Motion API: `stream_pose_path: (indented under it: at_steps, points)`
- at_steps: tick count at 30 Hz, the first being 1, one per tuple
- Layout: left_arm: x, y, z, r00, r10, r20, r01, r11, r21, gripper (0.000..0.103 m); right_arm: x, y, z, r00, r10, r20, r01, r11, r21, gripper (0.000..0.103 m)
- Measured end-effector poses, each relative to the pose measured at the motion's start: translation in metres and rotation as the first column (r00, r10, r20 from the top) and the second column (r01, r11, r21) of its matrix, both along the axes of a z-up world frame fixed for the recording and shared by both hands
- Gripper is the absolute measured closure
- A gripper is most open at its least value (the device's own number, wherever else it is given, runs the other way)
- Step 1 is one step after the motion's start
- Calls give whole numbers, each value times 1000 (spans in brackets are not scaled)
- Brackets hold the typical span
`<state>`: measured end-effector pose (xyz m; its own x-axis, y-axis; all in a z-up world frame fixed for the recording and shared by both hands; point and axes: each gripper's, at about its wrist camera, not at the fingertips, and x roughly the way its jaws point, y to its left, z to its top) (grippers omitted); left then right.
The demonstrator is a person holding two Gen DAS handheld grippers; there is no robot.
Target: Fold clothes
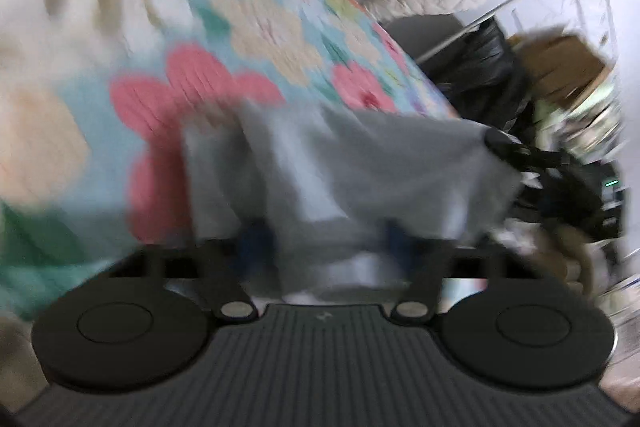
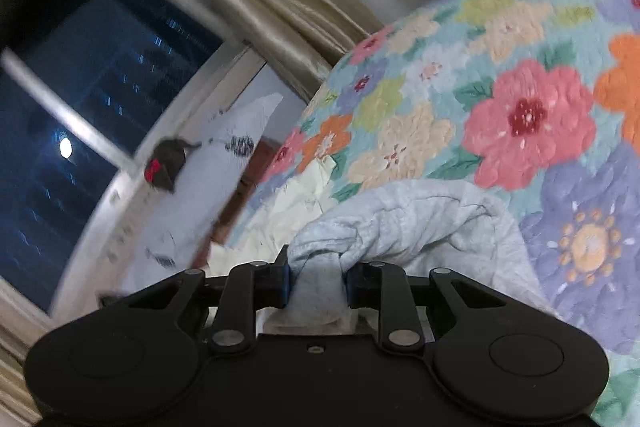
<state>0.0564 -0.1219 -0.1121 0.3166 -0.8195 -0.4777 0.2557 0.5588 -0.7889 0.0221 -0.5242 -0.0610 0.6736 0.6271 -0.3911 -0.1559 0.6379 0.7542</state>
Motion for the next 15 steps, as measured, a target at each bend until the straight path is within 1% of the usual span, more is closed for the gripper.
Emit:
stream_pose_path:
  at_steps: [1, 2, 3, 6, 7, 9, 10, 11, 13, 14, 15]
  points:
    - [0, -1, -1, 1000, 14, -28, -15, 999, -41, 84, 5, -1, 0, 1000, 0, -7, 0, 1000, 15, 75]
    - [-1, -3, 2, 999, 23, -34, -25, 997, -67, 84, 10, -2, 1, 1000, 0, -13, 1, 1000, 24, 75]
    - [-3, -5, 7, 999, 25, -29, -28, 996, -86, 87, 15, -3, 2, 1000, 6, -19, -5, 1000, 26, 75]
    - [-12, -11, 28, 1000, 15, -17, -18, 985, -172, 87, 25, -7, 8, 998, 26, -56, -25, 999, 26, 75]
    - [-16, -15, 32, 1000, 7, -16, -10, 983, -182, 87, 27, -9, 9, 997, 30, -68, -28, 999, 32, 75]
    - [-26, -24, 34, 1000, -16, -23, 12, 987, -159, 87, 28, -18, 13, 996, 37, -78, -33, 998, 46, 75]
    - [-31, -29, 31, 999, -31, -35, 26, 992, -124, 87, 26, -23, 13, 996, 40, -78, -37, 999, 36, 75]
    - [-35, -35, 22, 998, -40, -58, 37, 998, -57, 87, 23, -28, 13, 996, 34, -79, -34, 999, 3, 75]
    - [-40, -45, 0, 994, -37, -101, 46, 995, 86, 87, 11, -36, 4, 994, 2, -111, -15, 993, -117, 75]
    - [-42, -48, -8, 993, -39, -109, 53, 990, 132, 87, 6, -40, -4, 991, -18, -136, -4, 987, -163, 74]
    - [-43, -51, -14, 992, -45, -117, 63, 986, 153, 87, 1, -44, -15, 985, -41, -165, 8, 981, -195, 73]
